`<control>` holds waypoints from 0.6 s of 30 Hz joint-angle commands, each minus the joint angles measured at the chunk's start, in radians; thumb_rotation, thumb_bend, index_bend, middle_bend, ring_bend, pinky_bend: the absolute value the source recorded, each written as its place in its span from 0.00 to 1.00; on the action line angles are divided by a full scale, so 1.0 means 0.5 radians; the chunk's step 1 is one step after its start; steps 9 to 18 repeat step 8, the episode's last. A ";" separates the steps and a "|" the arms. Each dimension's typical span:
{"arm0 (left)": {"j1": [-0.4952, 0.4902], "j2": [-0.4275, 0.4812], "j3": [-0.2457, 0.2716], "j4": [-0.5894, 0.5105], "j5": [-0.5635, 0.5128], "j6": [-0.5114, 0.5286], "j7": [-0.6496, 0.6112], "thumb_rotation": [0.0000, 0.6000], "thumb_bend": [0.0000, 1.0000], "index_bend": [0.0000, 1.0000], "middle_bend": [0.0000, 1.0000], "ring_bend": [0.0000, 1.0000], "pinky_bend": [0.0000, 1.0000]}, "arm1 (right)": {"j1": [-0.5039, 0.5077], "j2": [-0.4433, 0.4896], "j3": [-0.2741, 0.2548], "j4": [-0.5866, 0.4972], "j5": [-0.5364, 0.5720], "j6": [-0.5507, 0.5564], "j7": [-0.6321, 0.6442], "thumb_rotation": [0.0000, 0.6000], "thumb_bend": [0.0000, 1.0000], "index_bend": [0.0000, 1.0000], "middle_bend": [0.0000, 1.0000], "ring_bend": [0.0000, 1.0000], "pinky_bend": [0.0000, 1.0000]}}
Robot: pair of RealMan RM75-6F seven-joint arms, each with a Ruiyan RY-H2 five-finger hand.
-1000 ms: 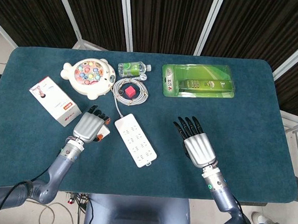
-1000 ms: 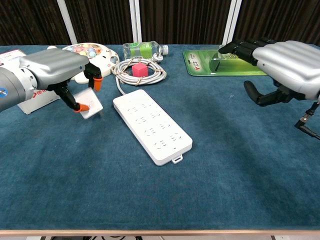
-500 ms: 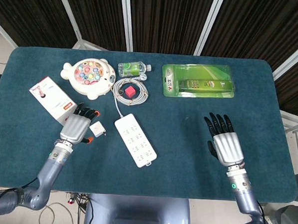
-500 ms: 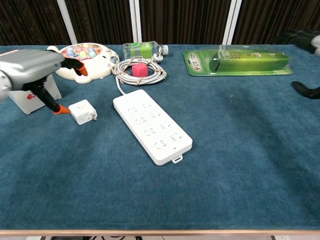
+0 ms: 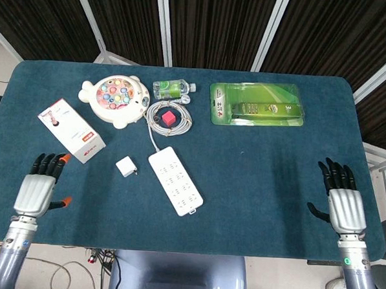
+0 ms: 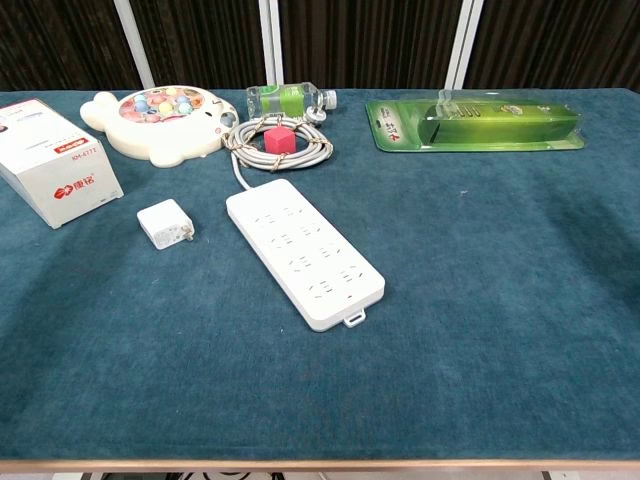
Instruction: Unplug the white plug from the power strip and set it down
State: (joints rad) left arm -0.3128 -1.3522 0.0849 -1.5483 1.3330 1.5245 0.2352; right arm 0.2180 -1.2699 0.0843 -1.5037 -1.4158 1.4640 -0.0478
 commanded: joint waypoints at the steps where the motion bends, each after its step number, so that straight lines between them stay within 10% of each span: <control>1: 0.175 0.058 0.079 0.170 0.120 0.159 -0.169 1.00 0.02 0.04 0.04 0.02 0.00 | -0.092 0.034 -0.051 0.085 -0.061 0.091 0.104 1.00 0.25 0.00 0.00 0.00 0.00; 18: 0.312 0.100 0.018 0.341 0.121 0.239 -0.345 1.00 0.01 0.02 0.03 0.02 0.00 | -0.169 0.047 -0.048 0.215 -0.072 0.157 0.195 1.00 0.25 0.00 0.00 0.00 0.00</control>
